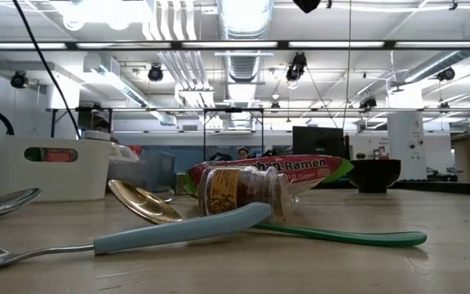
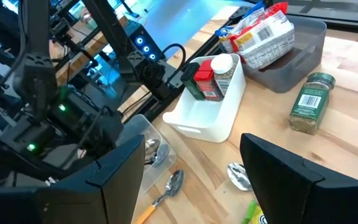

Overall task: Pick & Place Food Item
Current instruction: Put the white and orange spoon into the transparent bin

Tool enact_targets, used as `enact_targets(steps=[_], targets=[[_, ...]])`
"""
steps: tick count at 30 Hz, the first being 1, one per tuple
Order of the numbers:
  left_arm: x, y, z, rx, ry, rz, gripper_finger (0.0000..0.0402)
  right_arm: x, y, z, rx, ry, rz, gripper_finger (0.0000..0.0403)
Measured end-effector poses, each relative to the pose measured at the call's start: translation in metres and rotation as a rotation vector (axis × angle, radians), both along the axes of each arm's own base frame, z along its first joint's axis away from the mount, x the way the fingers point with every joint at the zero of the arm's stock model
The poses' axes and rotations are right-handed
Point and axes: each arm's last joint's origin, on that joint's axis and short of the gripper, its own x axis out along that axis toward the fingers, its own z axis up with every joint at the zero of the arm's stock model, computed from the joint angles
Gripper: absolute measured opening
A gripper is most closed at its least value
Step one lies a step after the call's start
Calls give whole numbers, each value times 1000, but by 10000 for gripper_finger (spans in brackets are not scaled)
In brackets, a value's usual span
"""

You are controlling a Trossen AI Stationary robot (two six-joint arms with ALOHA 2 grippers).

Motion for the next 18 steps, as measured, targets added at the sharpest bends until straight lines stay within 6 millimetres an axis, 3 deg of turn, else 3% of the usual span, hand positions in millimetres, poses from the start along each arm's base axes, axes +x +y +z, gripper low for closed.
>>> enact_targets(steps=[10, 18], targets=[[-4, 9, -19, 0, -18, 48, 4, 1, -2, 0, 27, -7, -13, 259], [-4, 9, -19, -7, -13, 46, 76, 0, -2, 0, 20, 0, -9, 259]])
